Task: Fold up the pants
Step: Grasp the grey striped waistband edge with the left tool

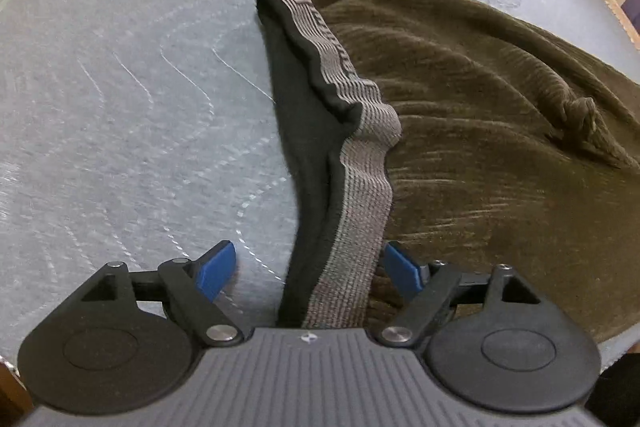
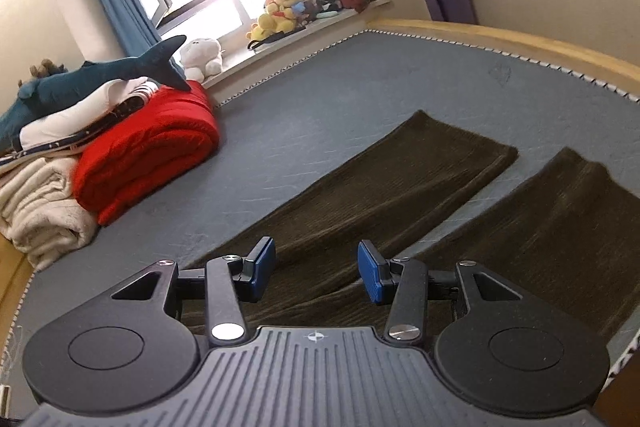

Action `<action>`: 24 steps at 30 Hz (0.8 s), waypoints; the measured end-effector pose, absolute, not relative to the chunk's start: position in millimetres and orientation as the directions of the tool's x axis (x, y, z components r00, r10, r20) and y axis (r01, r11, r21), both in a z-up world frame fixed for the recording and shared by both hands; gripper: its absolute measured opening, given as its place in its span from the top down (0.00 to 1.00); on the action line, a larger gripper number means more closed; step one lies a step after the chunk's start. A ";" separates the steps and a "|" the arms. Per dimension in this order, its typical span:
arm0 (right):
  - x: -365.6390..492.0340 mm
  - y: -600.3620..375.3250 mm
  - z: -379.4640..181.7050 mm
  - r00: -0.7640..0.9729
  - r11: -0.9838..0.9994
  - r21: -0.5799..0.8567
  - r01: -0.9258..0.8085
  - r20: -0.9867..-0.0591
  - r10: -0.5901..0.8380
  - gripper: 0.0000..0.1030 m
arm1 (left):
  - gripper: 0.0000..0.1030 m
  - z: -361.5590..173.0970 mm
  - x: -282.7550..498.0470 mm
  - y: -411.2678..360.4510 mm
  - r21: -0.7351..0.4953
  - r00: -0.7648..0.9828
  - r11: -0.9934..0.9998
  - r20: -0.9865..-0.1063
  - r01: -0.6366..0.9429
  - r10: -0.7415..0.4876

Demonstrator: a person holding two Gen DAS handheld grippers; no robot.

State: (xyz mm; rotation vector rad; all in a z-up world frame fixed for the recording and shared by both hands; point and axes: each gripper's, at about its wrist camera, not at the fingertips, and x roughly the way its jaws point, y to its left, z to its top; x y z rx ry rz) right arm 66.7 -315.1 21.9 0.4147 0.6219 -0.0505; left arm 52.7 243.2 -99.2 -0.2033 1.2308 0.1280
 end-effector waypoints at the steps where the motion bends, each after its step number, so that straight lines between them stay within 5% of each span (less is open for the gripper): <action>1: 66.0 -317.9 21.2 0.813 0.915 0.364 0.174 -0.578 0.075 0.53 | 0.17 -102.0 54.0 244.5 -0.098 0.324 0.974 -0.946 -0.202 -0.028; 6: 60.8 -331.0 17.1 0.805 0.901 0.374 0.220 -0.591 0.049 0.53 | 0.18 -117.6 55.7 242.3 -0.086 0.296 0.983 -0.954 -0.163 -0.035; 8: 58.7 -333.4 15.9 0.803 0.899 0.371 0.234 -0.594 0.036 0.53 | 0.25 -119.5 54.5 244.4 -0.110 0.299 0.982 -0.952 -0.151 -0.060; 13: 58.3 -331.6 13.0 0.797 0.898 0.358 0.255 -0.603 0.014 0.53 | 0.67 -111.7 49.7 243.2 -0.144 0.322 0.987 -0.940 -0.077 -0.112; 23: 71.2 -308.1 9.6 0.788 0.927 0.313 0.205 -0.615 0.033 0.53 | 0.79 -88.9 30.3 251.0 -0.128 0.336 0.992 -0.934 0.016 -0.126; 24: 72.5 -305.3 9.5 0.787 0.931 0.306 0.198 -0.616 0.035 0.53 | 0.87 -94.0 31.0 244.1 -0.084 0.301 0.995 -0.949 0.045 -0.094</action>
